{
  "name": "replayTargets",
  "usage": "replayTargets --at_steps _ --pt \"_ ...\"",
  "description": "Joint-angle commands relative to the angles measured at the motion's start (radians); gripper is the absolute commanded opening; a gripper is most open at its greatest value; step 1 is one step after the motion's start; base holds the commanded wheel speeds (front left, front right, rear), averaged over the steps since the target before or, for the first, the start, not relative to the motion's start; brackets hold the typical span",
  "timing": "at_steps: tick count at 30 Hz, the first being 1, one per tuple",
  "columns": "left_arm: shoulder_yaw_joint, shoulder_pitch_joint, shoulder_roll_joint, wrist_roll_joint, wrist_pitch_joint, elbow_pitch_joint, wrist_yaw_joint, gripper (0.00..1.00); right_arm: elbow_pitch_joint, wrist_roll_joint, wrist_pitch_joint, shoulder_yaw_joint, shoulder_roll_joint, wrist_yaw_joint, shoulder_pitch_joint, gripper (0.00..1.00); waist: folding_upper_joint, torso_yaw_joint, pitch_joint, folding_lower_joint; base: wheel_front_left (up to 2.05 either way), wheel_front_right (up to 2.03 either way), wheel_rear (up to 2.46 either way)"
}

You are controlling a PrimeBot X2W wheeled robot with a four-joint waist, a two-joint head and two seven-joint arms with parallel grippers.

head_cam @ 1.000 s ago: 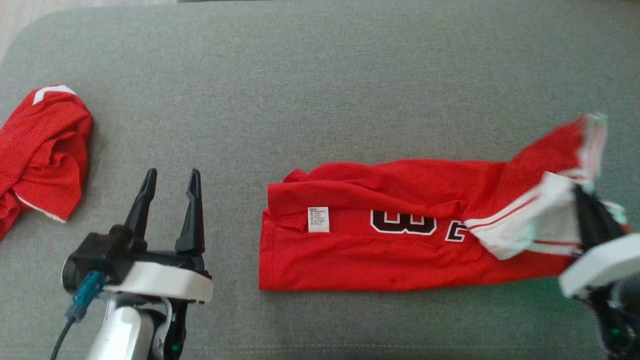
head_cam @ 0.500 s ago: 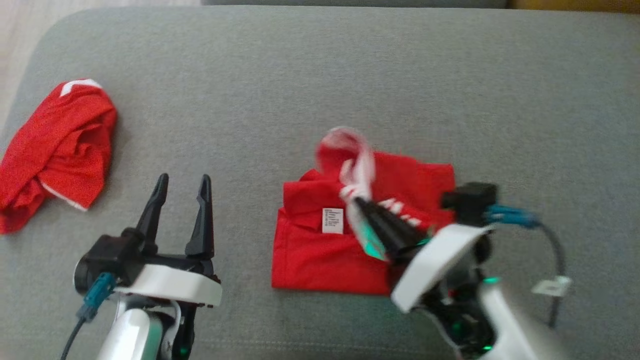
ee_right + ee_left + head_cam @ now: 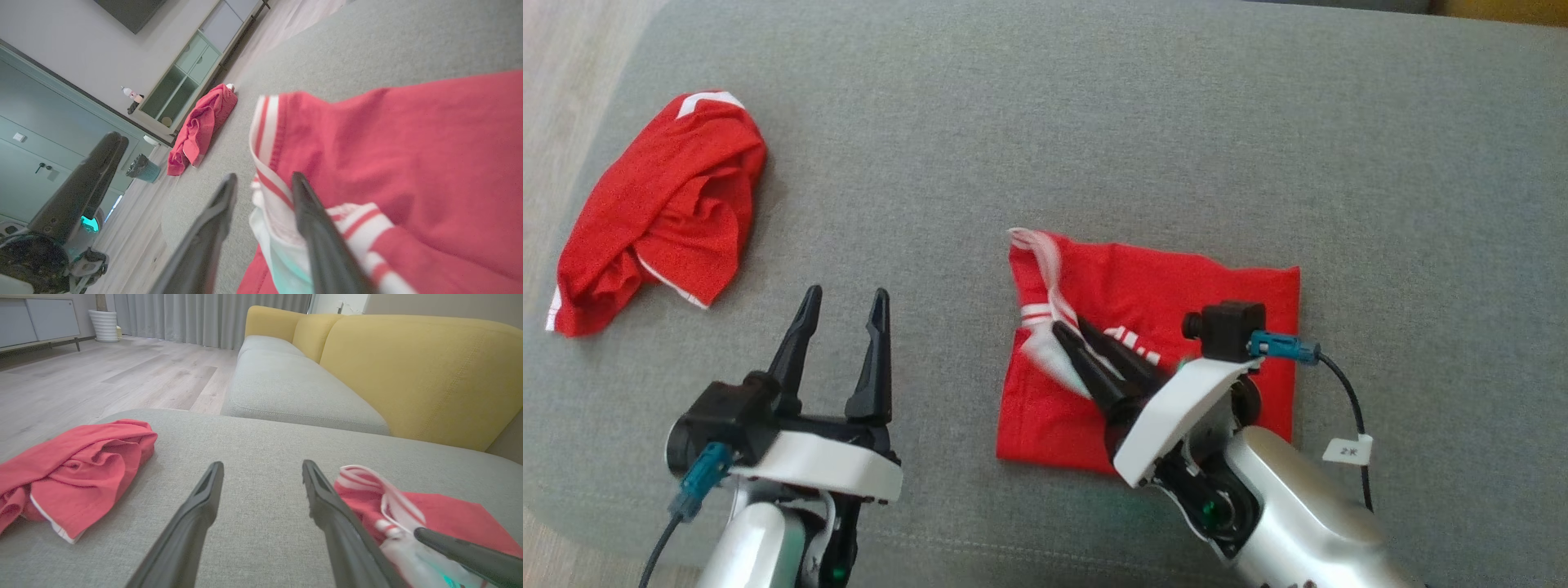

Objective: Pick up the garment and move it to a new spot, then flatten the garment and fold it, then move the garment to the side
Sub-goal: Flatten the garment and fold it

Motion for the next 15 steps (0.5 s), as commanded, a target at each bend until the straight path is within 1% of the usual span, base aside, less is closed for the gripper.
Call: replayTargets --at_steps 1,4,5,9,12,15 --pt "0.043 -0.047 0.005 0.011 -0.012 -0.03 -0.007 1.0 -0.02 0.011 -0.034 0.028 0.013 0.007 -0.039 1.0 0.0 -0.004 0.001 0.0 0.0 0.0 0.0" --pt "0.048 -0.049 0.005 0.016 -0.012 -0.03 -0.012 1.0 -0.023 0.034 -0.08 0.06 0.013 0.007 -0.071 1.0 0.0 -0.016 0.001 0.0 0.0 0.0 0.0" --pt "0.048 -0.049 0.005 0.016 -0.012 -0.03 -0.012 1.0 -0.023 0.034 -0.08 0.06 0.013 0.007 -0.071 1.0 0.0 -0.016 0.001 0.0 0.0 0.0 0.0" --pt "0.055 -0.05 0.007 0.023 -0.012 -0.028 -0.016 1.0 -0.078 0.036 -0.151 0.067 0.013 0.007 -0.102 1.0 0.0 -0.036 -0.006 0.0 0.0 0.0 0.0" --pt "0.06 -0.044 0.011 0.027 -0.012 -0.026 -0.017 1.0 -0.125 0.015 -0.191 0.03 0.013 0.007 -0.102 1.0 0.0 -0.054 -0.018 0.0 0.0 0.0 0.0" --pt "0.062 -0.035 0.013 0.032 -0.012 -0.024 -0.013 1.0 -0.169 -0.036 -0.214 -0.054 0.013 0.007 -0.077 1.0 0.0 -0.071 -0.033 0.0 0.0 0.0 0.0"
